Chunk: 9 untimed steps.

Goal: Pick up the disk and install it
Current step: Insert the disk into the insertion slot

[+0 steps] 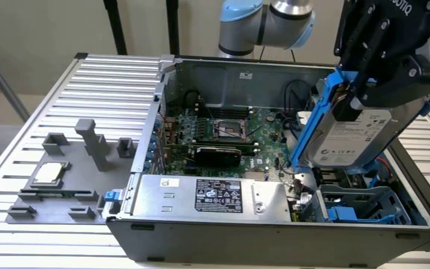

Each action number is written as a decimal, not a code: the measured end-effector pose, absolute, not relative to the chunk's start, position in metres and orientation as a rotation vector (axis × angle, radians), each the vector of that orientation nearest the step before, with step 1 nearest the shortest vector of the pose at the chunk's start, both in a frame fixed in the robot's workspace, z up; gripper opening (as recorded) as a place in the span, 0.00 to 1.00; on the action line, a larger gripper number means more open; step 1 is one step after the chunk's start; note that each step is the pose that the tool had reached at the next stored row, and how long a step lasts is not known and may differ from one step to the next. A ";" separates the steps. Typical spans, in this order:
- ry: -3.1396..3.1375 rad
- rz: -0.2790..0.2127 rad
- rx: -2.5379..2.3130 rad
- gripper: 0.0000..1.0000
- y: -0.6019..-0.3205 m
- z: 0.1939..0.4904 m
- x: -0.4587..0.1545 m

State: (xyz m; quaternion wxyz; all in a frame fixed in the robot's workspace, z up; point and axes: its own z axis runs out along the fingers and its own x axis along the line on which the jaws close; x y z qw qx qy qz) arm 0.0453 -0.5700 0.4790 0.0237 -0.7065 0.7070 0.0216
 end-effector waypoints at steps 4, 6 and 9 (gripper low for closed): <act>2.188 0.067 -2.187 0.00 -0.583 0.478 0.054; 2.188 0.067 -2.187 0.00 -0.589 0.477 0.059; 2.188 0.067 -2.187 0.00 -0.594 0.473 0.072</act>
